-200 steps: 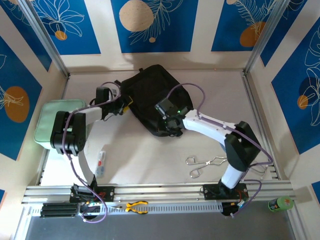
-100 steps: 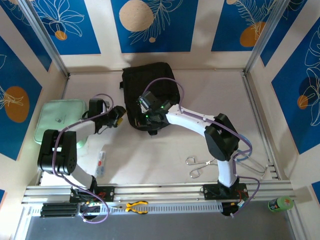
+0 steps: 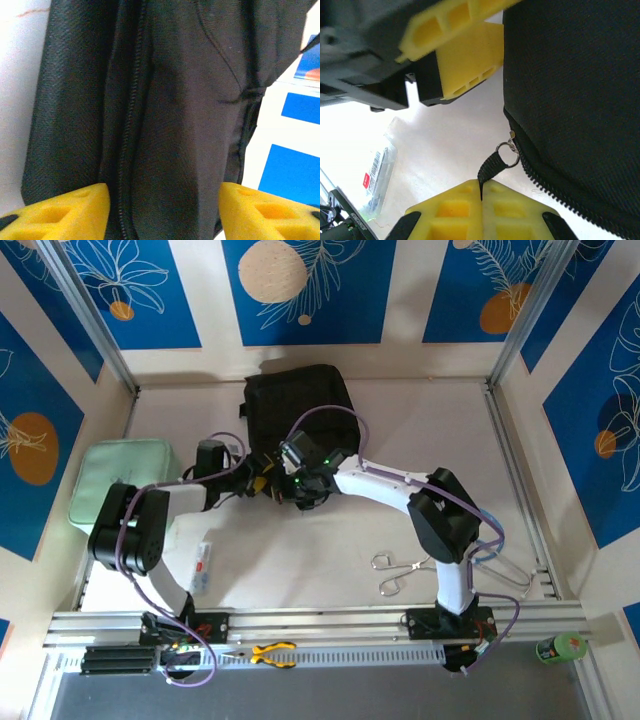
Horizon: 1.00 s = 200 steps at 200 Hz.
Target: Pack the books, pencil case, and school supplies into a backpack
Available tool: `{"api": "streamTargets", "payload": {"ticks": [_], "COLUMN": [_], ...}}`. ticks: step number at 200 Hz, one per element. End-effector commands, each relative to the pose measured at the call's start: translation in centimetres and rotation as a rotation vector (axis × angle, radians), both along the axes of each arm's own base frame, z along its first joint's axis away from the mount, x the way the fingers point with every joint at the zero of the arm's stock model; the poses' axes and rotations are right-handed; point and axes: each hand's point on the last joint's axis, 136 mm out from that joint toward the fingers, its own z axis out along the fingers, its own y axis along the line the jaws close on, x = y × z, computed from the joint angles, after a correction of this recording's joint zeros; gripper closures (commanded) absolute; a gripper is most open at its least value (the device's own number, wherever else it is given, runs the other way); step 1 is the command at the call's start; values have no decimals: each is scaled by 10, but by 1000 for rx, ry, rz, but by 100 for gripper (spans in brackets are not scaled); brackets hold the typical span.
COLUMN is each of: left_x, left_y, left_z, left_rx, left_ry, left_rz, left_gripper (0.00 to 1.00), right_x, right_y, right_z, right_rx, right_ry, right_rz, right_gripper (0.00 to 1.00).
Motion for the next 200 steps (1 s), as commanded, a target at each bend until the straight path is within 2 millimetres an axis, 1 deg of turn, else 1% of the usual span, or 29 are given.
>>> {"api": "streamTargets", "payload": {"ticks": [1,26,39,49,59,84,104,126,136,141,173,200], "left_x": [5,7,7,7,6,7,8,9,11,11,13,11], "left_y": [-6,-2,0,2,5,9,10,12,13,13,9,5], "left_z": [0,-5,-9,-10,-16,-27,-34,-38,-37,-37,-32,-34], "left_rx": [-1,42,80,112,145,185,204,219,224,226,218,206], "left_ry": [-13,-3,1,-6,7,26,33,38,35,33,18,23], "left_rz": [-17,-15,-25,-39,-48,-65,-70,-73,-74,-76,-101,-126], "left_gripper": [49,68,80,84,86,96,100,100,100,100,100,100], "right_x": [-3,-4,-5,-6,-7,-11,-13,-14,-13,-13,-9,-7], "right_y": [-1,-14,-24,-32,-40,-64,-82,-107,-118,-127,-166,-186], "right_z": [23,19,14,11,7,-3,-8,-14,-17,-20,-22,-21], "right_rx": [49,0,-38,-67,-95,-160,-194,-236,-255,-271,-322,-326], "right_ry": [-14,-13,-11,-8,-4,19,39,67,77,86,112,119], "right_rz": [-1,-35,-63,-85,-106,-170,-230,-320,-360,-389,-529,-599], "right_gripper": [100,100,100,100,100,100,100,100,100,100,100,100]}}
